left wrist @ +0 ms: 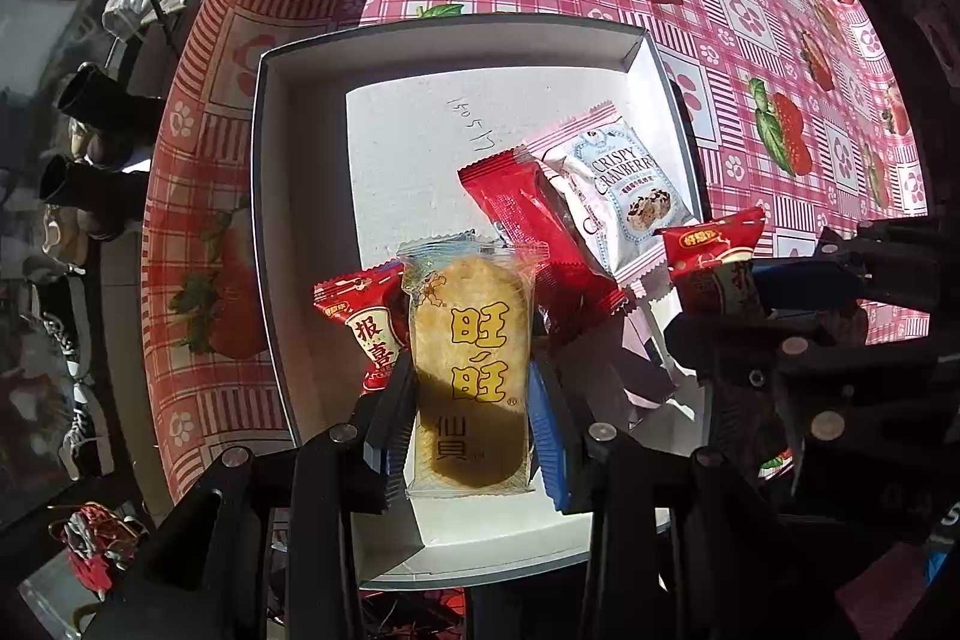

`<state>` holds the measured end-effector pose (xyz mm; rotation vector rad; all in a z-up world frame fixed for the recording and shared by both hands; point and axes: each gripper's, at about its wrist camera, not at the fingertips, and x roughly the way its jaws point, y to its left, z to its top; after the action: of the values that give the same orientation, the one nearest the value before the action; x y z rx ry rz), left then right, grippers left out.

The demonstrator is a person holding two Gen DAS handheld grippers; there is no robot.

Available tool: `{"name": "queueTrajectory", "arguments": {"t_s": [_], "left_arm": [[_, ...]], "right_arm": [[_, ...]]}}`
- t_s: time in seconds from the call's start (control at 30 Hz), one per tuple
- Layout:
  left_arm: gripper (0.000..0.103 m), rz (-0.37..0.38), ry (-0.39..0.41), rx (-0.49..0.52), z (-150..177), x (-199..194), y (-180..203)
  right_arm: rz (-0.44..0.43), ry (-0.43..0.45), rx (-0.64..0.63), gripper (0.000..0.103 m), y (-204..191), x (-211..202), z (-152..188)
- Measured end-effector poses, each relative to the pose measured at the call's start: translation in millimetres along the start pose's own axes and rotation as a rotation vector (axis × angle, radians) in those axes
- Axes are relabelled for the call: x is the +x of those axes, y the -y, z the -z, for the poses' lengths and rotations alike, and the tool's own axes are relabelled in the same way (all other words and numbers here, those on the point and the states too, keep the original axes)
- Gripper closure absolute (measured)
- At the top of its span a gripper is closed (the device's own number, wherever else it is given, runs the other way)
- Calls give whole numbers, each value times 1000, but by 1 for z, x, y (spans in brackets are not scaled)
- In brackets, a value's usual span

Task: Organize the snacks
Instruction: 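Lower both snacks into the white box beside the other packets, then open both tools and release the snacks into the box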

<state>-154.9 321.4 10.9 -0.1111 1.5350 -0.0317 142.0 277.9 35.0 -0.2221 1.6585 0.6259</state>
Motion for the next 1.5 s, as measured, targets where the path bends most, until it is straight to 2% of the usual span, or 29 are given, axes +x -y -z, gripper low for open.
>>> {"name": "queueTrajectory", "arguments": {"t_s": [0.2, 0.27, 0.33, 0.37, 0.53, 0.57, 0.6, 0.63, 0.7, 0.77, 0.83, 0.9, 0.97, 1.03, 1.17, 1.2, 1.5], "left_arm": [[61, -7, -35, 8, 1, 11, 0], [48, -12, -44, 5, 2, 14, 0], [26, -23, -42, -3, 3, 16, -1], [23, -26, -40, -6, 3, 16, -1], [20, -47, -95, -17, 2, 29, -2], [20, -69, -107, -13, 2, 33, -1], [18, -92, -114, -8, 2, 35, 0], [16, -108, -119, -3, 2, 38, 1], [15, -111, -120, -3, 2, 40, 3], [15, -92, -116, -5, 0, 41, 4], [14, -41, -133, -33, -2, 47, 2], [13, -19, -155, -67, -6, 59, -6], [13, -18, -184, -89, -7, 71, -11], [11, 3, -197, -106, -10, 80, -13], [1, -60, -201, -45, -14, 92, -1], [0, -92, -202, -27, -15, 94, 3], [0, -96, -284, -31, -44, 104, 2]], "right_arm": [[28, -33, -27, 67, -4, 14, -5], [31, -35, -24, 67, -4, 18, -7], [35, -41, -20, 67, -3, 21, -8], [38, -46, -22, 67, -4, 23, -9], [51, -80, -21, 65, -5, 34, -10], [50, -85, -19, 54, -5, 36, -10], [52, -85, -17, 38, -4, 36, -9], [55, -79, -17, 35, -4, 35, -9], [63, -73, -21, 35, -3, 33, -9], [79, -66, -24, 35, -2, 30, -9], [105, -55, -28, 31, 1, 26, -8], [169, -41, -30, 12, 7, 22, -6], [192, -30, -14, 2, 14, 18, -3], [181, -24, 25, 1, 26, 14, 0], [186, -4, 47, 1, 41, 4, 7], [185, -1, 49, 1, 44, 2, 8], [175, 9, 59, 1, 57, -6, 21]]}}
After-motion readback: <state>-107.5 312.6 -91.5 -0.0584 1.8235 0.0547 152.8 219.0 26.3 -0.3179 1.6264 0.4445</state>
